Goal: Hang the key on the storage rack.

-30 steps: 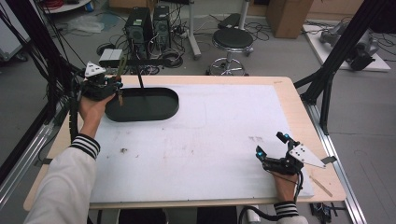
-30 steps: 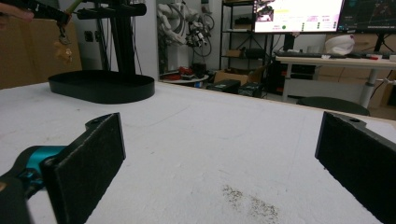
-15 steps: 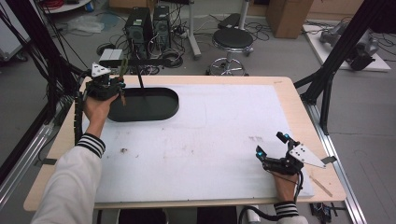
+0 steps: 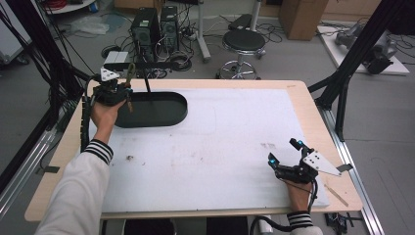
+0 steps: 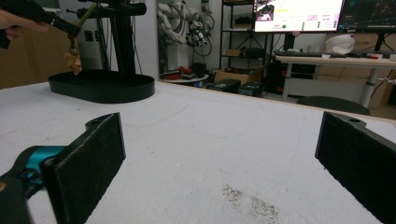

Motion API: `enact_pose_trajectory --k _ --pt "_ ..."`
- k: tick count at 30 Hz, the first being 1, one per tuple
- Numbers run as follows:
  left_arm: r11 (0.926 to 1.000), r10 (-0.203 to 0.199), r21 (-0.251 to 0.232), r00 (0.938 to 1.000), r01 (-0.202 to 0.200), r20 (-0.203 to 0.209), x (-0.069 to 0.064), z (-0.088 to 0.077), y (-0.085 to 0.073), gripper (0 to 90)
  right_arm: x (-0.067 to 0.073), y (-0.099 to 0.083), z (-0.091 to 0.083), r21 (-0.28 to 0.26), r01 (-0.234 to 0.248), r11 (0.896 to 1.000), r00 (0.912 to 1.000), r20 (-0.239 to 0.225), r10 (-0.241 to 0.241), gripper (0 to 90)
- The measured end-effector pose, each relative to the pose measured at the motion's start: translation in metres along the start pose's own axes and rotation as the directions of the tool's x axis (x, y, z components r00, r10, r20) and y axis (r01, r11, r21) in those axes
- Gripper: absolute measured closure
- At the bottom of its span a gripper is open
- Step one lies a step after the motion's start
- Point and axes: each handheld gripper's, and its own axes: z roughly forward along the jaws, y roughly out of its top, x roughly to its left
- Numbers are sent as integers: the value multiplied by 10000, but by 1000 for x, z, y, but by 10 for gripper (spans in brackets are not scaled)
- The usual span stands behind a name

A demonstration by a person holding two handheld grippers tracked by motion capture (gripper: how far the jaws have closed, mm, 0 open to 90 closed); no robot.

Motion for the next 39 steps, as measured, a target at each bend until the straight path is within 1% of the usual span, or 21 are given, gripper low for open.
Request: enact_pose_trajectory --k 4,6,10,13,18,27,28,29,30,31,32,33,34,35,36,37,38,39 --pt "10000 33 -10 9999 -34 -131 -2 2 0 736 0 0 0 -4 10 10000 10000 5 -10 5" --pt "10000 -30 -37 9999 30 -128 -2 3 0 736 0 0 0 14 18 10000 10000 6 -18 5" --pt "9999 -28 161 9998 31 -192 -2 7 -3 736 0 0 0 28 44 10000 10000 12 -44 5" --pt "9998 -51 201 9998 55 -173 -2 8 -3 736 0 0 0 38 22 10000 10000 21 -22 4" --pt "9992 137 368 9996 -128 -250 -6 11 -4 736 0 0 0 27 -16 10000 10000 -3 16 4" --pt "9986 195 495 9996 -185 -198 -6 10 -5 730 0 0 0 18 24 10000 10000 16 -24 4" --pt "9991 42 422 9999 -38 -103 -6 10 -5 728 0 0 0 4 -5 10000 10000 12 5 5" --pt "9991 -11 417 10000 15 -95 -6 10 -6 722 0 0 0 -43 26 10000 10000 26 -26 5" --pt "9991 -11 417 10000 15 -95 -6 10 -6 711 -1 0 0 -50 65 10000 10000 25 -65 5" --pt "9993 -97 364 9999 102 -120 -6 9 -7 687 -1 0 0 -60 29 10000 10000 33 -29 4" --pt "9999 -60 95 9995 63 -294 -7 8 -8 647 -1 0 0 -63 24 10000 10000 33 -23 4" --pt "9999 -60 95 9995 63 -294 -7 8 -8 585 -1 0 0 -63 24 10000 10000 33 -23 4" --pt "10000 -72 29 9994 73 -328 -7 7 -10 503 0 0 -1 -42 -8 10000 10000 23 9 4" --pt "9999 -144 54 9995 145 -288 -7 8 -11 503 0 0 -1 -42 -8 10000 10000 23 9 4" --pt "9988 -471 95 9988 470 120 -5 8 -13 370 0 0 -1 -37 -20 10000 10000 47 20 5" --pt "9970 -768 111 9963 764 375 -3 8 -15 370 0 0 -1 -37 -20 10000 10000 47 20 5" --pt "9945 -1039 -24 9926 1042 633 0 5 -17 326 0 0 -1 -37 -23 10000 10000 42 23 5" --pt "9936 -1096 -182 9905 1114 828 1 3 -18 326 0 0 -1 -37 -23 10000 10000 42 23 5"
